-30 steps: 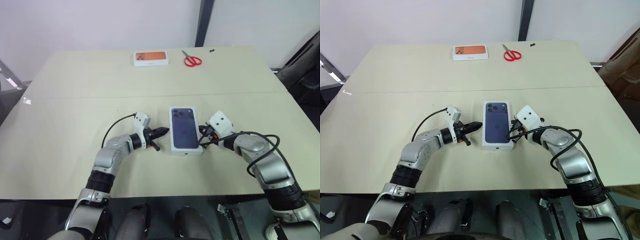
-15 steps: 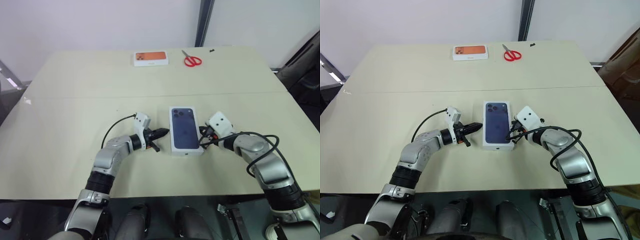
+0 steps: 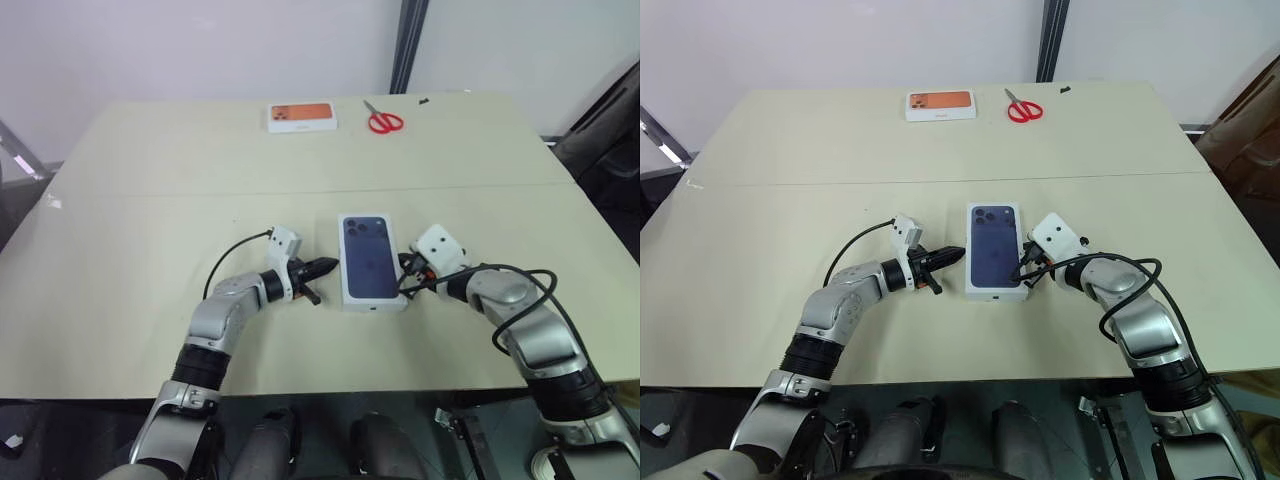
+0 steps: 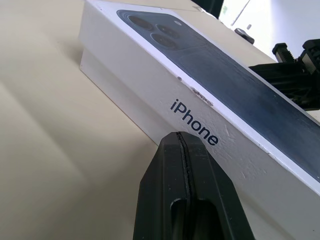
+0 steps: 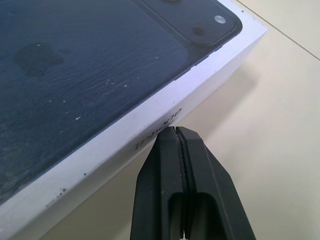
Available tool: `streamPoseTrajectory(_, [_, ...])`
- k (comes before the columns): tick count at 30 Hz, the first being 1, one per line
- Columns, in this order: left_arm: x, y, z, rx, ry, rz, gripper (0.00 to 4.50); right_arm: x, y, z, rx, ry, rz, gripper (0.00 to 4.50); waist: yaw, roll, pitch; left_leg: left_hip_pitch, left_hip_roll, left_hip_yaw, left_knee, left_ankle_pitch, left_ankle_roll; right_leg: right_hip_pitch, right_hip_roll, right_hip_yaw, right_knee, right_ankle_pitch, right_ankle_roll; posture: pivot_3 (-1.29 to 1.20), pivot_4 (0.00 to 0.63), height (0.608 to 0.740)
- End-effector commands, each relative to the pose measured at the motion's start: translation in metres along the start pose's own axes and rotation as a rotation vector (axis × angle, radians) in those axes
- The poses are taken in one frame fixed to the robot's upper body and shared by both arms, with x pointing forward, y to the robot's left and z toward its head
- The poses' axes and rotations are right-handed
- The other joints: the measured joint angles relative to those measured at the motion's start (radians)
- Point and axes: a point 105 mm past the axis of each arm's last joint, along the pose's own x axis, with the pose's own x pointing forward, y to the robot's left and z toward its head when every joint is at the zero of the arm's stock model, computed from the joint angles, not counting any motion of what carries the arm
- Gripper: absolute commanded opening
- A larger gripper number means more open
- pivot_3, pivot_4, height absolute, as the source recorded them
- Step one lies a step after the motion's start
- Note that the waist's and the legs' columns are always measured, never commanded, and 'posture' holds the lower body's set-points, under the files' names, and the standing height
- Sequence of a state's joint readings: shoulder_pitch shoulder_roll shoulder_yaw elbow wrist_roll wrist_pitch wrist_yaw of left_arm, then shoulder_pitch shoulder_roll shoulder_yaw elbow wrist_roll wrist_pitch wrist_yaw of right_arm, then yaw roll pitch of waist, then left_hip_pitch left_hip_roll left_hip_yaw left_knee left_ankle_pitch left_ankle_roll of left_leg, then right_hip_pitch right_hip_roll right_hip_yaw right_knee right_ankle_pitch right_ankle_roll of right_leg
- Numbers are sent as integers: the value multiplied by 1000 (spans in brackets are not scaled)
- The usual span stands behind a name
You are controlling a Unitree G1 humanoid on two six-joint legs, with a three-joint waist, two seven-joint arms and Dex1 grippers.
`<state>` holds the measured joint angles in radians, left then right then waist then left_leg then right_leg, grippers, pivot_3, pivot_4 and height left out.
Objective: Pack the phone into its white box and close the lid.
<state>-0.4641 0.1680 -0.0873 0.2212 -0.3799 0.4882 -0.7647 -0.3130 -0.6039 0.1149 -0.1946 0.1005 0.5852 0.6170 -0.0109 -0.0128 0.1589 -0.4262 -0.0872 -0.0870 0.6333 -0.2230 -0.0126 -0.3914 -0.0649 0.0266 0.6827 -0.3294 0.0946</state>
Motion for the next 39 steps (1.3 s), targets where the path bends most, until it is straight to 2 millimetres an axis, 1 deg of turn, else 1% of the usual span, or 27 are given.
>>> streamPoseTrajectory(1, [-1, -2, 13, 38, -48, -5, 0, -1, -2, 13, -28, -42, -6, 28, 0, 0, 0, 0, 0, 0, 0, 0, 0, 0, 0, 0, 0, 0, 0, 0, 150, 734])
streamPoseTrajectory(3, [0, -1, 15, 40, -53, 5, 0, -2, -3, 13, -29, -41, -6, 28, 0, 0, 0, 0, 0, 0, 0, 0, 0, 0, 0, 0, 0, 0, 0, 0, 150, 734])
streamPoseTrajectory(5, [0, 0, 16, 37, -58, 11, 0, -4, -7, 13, -38, -35, -18, 28, 0, 0, 0, 0, 0, 0, 0, 0, 0, 0, 0, 0, 0, 0, 0, 0, 150, 734])
streamPoseTrajectory(11, [1, -2, 17, 43, -61, 7, 0, -9, -27, 15, -53, -31, -79, 28, 1, 0, 0, 0, 0, 0, 0, 0, 0, 0, 0, 0, 0, 0, 0, 0, 150, 734])
streamPoseTrajectory(13, [2, -2, 17, 46, -61, 5, 0, -11, -38, 17, -60, -35, -120, 28, 0, 0, 0, 0, 0, 0, 0, 0, 0, 0, 0, 0, 0, 0, 0, 0, 150, 734])
streamPoseTrajectory(16, [2, -2, 19, 54, -66, 3, 0, -14, -52, 25, -57, -62, -175, 28, 0, 0, 0, 0, 0, 0, 0, 0, 0, 0, 0, 0, 0, 0, 0, 0, 150, 734])
streamPoseTrajectory(18, [4, -5, 24, 55, -80, -4, 0, -16, -56, 38, -13, -126, -181, 28, 0, 0, 0, 0, 0, 0, 0, 0, 0, 0, 0, 0, 0, 0, 0, 0, 150, 734])
streamPoseTrajectory(19, [6, -6, 27, 57, -88, -10, 0, -17, -55, 45, -3, -157, -170, 28, 0, 0, 0, 0, 0, 0, 0, 0, 0, 0, 0, 0, 0, 0, 0, 0, 150, 734])
streamPoseTrajectory(20, [7, -9, 32, 56, -103, -19, 0, -17, -48, 52, -2, -186, -133, 28, 1, 0, 0, 0, 0, 0, 0, 0, 0, 0, 0, 0, 0, 0, 0, 0, 150, 734])
streamPoseTrajectory(22, [11, -14, 45, 33, -143, -35, 0, -16, -28, 68, 33, -250, -29, 28, 1, 0, 0, 0, 0, 0, 0, 0, 0, 0, 0, 0, 0, 0, 0, 0, 150, 734])
streamPoseTrajectory(24, [16, -18, 51, 46, -156, -46, 0, -14, -13, 71, 28, -256, 32, 28, 1, 0, 0, 0, 0, 0, 0, 0, 0, 0, 0, 0, 0, 0, 0, 0, 150, 734])
streamPoseTrajectory(27, [22, -24, 52, 66, -149, -69, 0, -7, 3, 60, 10, -205, 79, 28, 2, 0, 0, 0, 0, 0, 1, 0, 0, 1, 0, 0, 0, 0, 0, 0, 150, 734])
streamPoseTrajectory(30, [24, -26, 41, 95, -103, -77, 0, -2, 10, 42, -38, -135, 80, 28, 0, 0, 0, 0, 0, 0, 1, 0, 0, 0, 0, 0, 0, 0, 0, 0, 150, 734])
streamPoseTrajectory(34, [19, -22, 29, 80, -72, -63, 0, -1, 20, 24, -72, -67, 110, 28, -2, 0, 0, 0, 0, 0, 1, 0, 0, 0, 0, 0, 1, 0, 0, 0, 150, 734])
streamPoseTrajectory(36, [18, -22, 23, 71, -59, -67, 0, 0, 24, 16, -94, -33, 125, 28, -1, 0, 0, 0, 0, 0, 1, 0, 0, 0, 0, 0, 1, 0, 0, 0, 150, 734])
streamPoseTrajectory(39, [20, -22, 7, 96, 11, -57, 0, 2, 29, 2, -137, 32, 139, 28, 1, -1, -1, 0, 0, 0, 1, 0, 0, 1, 0, 0, 1, 0, 0, 0, 150, 734])
